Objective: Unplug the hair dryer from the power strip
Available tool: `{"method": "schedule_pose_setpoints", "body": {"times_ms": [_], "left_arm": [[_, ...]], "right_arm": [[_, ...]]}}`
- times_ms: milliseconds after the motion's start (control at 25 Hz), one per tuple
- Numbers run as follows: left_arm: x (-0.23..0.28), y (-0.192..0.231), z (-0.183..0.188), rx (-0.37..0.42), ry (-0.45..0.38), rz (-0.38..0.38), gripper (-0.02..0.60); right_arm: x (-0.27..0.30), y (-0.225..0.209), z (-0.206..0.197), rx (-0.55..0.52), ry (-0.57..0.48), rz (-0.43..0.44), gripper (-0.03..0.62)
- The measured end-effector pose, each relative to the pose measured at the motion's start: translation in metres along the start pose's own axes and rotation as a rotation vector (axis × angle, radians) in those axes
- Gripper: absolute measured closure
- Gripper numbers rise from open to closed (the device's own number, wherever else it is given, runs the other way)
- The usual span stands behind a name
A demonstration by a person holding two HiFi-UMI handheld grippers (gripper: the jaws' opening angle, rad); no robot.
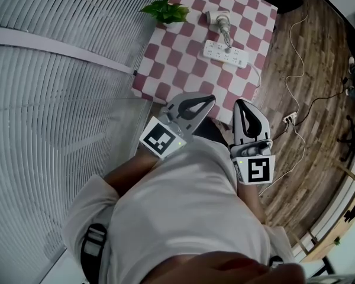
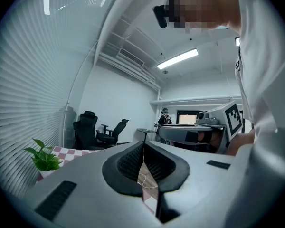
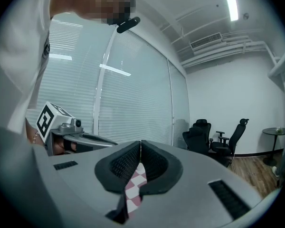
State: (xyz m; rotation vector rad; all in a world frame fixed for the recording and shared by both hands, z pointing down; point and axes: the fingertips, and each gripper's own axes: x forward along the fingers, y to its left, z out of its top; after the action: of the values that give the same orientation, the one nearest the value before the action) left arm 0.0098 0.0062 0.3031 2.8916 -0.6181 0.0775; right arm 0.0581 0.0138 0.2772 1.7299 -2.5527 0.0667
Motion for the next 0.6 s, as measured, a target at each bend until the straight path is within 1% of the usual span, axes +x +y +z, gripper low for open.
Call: {"method": "schedule_pose_setpoints", "body": {"times_ms": [160, 320, 600], "left_arm": [[0.026, 0.01, 0.008, 0.015, 0.003, 0.001, 0.551], [0.05, 0.018, 0.012, 0.02, 0.007, 0.013, 0.551], [0.082, 0.031, 0.012, 0.025, 0.044, 0.042, 0.551]], "right_arm": [[0.014, -0.026, 0.001, 0.015, 0.007, 0.004, 0.562], [0.024, -0.048, -0.006, -0.012, 0.021, 0.039, 0.562], [0.042, -0.08, -0.004, 0.032, 0.011, 0.055, 0.562]]}}
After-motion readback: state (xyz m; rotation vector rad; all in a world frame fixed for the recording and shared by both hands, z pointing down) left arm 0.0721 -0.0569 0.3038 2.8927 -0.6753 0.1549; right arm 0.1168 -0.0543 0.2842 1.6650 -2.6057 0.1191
